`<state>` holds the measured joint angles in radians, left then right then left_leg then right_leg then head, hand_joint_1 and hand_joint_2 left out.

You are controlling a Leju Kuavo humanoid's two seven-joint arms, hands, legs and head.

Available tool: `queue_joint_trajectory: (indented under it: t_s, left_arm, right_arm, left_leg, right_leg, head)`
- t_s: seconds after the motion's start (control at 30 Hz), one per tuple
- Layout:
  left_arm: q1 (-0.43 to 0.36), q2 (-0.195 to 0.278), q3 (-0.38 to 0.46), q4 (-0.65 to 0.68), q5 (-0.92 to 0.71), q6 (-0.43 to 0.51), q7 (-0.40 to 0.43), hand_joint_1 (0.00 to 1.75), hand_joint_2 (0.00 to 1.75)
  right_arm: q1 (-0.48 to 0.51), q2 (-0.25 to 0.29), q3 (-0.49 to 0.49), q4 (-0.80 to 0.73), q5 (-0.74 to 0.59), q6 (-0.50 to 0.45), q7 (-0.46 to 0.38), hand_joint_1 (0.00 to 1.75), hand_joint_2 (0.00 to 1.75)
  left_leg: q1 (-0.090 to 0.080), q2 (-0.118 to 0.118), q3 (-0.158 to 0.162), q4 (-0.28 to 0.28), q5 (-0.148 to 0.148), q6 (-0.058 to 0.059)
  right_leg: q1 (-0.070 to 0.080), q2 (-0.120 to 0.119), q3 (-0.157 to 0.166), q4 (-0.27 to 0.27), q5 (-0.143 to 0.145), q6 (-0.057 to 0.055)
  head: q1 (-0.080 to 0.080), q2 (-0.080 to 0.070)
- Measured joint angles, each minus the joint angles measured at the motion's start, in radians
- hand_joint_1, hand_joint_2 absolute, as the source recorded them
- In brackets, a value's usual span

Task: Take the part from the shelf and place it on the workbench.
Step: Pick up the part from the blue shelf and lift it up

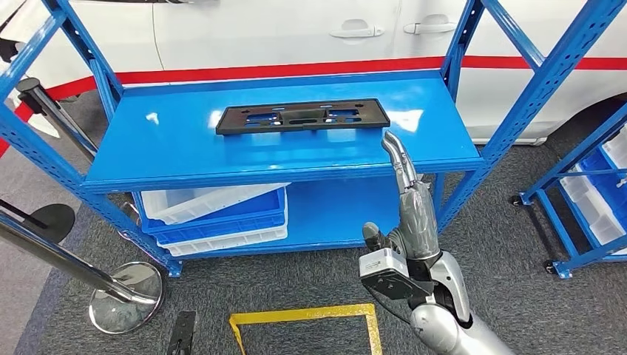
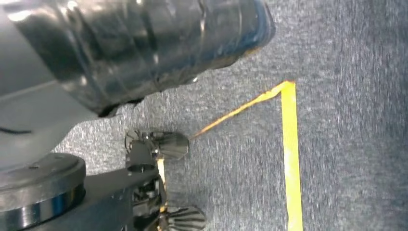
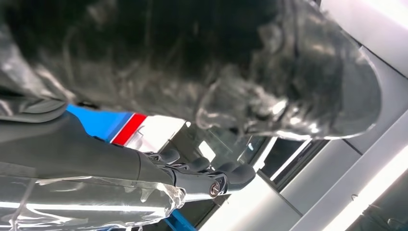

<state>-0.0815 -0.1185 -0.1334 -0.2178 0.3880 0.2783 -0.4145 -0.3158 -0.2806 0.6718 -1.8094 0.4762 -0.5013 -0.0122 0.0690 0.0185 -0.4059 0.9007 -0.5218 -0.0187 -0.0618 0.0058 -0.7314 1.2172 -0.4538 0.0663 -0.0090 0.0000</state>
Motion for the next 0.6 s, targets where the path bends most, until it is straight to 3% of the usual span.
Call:
queue_joint_trajectory:
  t_s: [0.07,0.1,0.13,0.2,0.27,0.3,0.33,0.4,0.43,0.47,0.5,0.53,0.6]
  left_arm:
    - [0.001,0.0,-0.002,0.0,0.004,-0.004,0.003,0.0,0.0]
    - [0.0,0.0,-0.003,0.0,0.005,-0.005,0.003,0.0,0.0]
    - [-0.001,0.001,-0.003,0.0,0.007,-0.005,0.004,0.0,0.0]
    - [-0.001,0.002,-0.005,0.0,0.009,-0.005,0.004,0.0,0.0]
    - [-0.001,0.002,-0.005,0.0,0.01,-0.005,0.004,0.0,0.0]
    - [-0.002,0.001,-0.006,0.0,0.009,-0.005,0.004,0.0,0.0]
    - [-0.004,0.001,-0.007,0.0,0.009,-0.005,0.004,0.0,0.0]
    - [-0.005,0.001,-0.011,0.0,0.009,-0.005,0.004,0.0,0.0]
    - [-0.003,0.001,-0.013,0.0,0.009,-0.004,0.005,0.0,0.0]
    - [-0.001,0.002,-0.014,0.0,0.009,-0.004,0.005,0.0,0.0]
    - [0.001,0.002,-0.015,0.0,0.009,-0.003,0.005,0.0,0.0]
    - [0.002,0.002,-0.016,0.0,0.009,-0.003,0.005,0.0,0.0]
    - [0.004,0.006,-0.019,0.0,0.009,-0.003,0.005,0.0,0.0]
  right_arm:
    - [-0.001,-0.001,-0.001,0.001,-0.006,0.003,0.0,0.0,0.0]
    - [-0.002,-0.002,-0.002,0.0,-0.008,0.004,0.0,0.0,0.0]
    - [-0.001,-0.002,-0.002,-0.001,-0.01,0.005,-0.001,0.0,0.0]
    - [0.0,-0.003,-0.003,-0.004,-0.011,0.007,-0.001,0.0,0.0]
    - [0.001,-0.006,-0.005,-0.006,-0.012,0.009,-0.001,0.0,0.0]
    - [0.0,-0.007,-0.006,-0.008,-0.012,0.01,-0.002,0.0,0.0]
    - [0.0,-0.007,-0.007,-0.009,-0.012,0.012,-0.002,0.0,0.0]
    - [0.002,-0.007,-0.008,-0.01,-0.012,0.014,-0.003,0.0,0.0]
    - [0.003,-0.007,-0.008,-0.009,-0.012,0.014,-0.003,0.0,0.0]
    - [0.005,-0.007,-0.008,-0.009,-0.012,0.014,-0.003,0.0,0.0]
    - [0.005,-0.008,-0.008,-0.009,-0.012,0.014,-0.003,0.0,0.0]
    - [0.005,-0.008,-0.008,-0.009,-0.012,0.014,-0.003,0.0,0.0]
    - [0.006,-0.008,-0.008,-0.009,-0.012,0.013,-0.003,0.0,0.0]
  left_leg:
    - [0.007,-0.005,0.003,0.025,-0.028,-0.018]
    - [0.008,-0.006,-0.001,0.041,-0.043,-0.03]
    - [0.007,-0.007,-0.006,0.053,-0.054,-0.04]
    - [0.005,-0.007,-0.011,0.059,-0.063,-0.052]
    - [0.008,-0.007,-0.012,0.07,-0.074,-0.053]
    - [0.008,-0.007,-0.027,0.105,-0.089,-0.05]
    - [0.005,-0.007,-0.059,0.162,-0.11,-0.044]
    - [-0.01,-0.007,-0.158,0.321,-0.15,-0.028]
    - [-0.019,-0.007,-0.204,0.381,-0.153,-0.019]
    - [-0.029,-0.008,-0.237,0.41,-0.138,-0.007]
    - [-0.04,-0.009,-0.253,0.398,-0.101,0.009]
    - [-0.053,-0.01,-0.254,0.351,-0.046,0.029]
    - [-0.076,-0.013,-0.235,0.247,0.049,0.08]
  right_leg:
    - [-0.001,-0.005,0.044,-0.093,0.047,0.009]
    - [0.0,-0.005,0.06,-0.125,0.048,0.005]
    - [0.002,-0.005,0.065,-0.136,0.036,-0.004]
    - [0.007,0.0,0.059,-0.128,0.011,-0.034]
    - [0.011,0.004,0.06,-0.122,0.001,-0.053]
    - [0.013,0.006,0.066,-0.124,-0.003,-0.06]
    - [0.017,0.006,0.074,-0.129,-0.007,-0.066]
    - [0.028,0.008,0.093,-0.138,-0.015,-0.075]
    - [0.035,0.01,0.103,-0.143,-0.019,-0.08]
    - [0.043,0.013,0.115,-0.146,-0.025,-0.084]
    - [0.052,0.016,0.128,-0.148,-0.032,-0.088]
    - [0.06,0.019,0.142,-0.151,-0.039,-0.09]
    - [0.071,0.022,0.166,-0.164,-0.049,-0.093]
  head:
    - [0.002,0.0]
    - [0.005,0.0]
    - [0.004,0.0]
    - [0.0,0.0]
    - [-0.009,0.0]
    - [-0.012,0.0]
    - [-0.015,0.0]
    - [-0.017,0.0]
    - [-0.018,0.0]
    - [-0.018,0.0]
    - [-0.018,0.0]
    - [-0.018,0.0]
    - [-0.012,0.0]
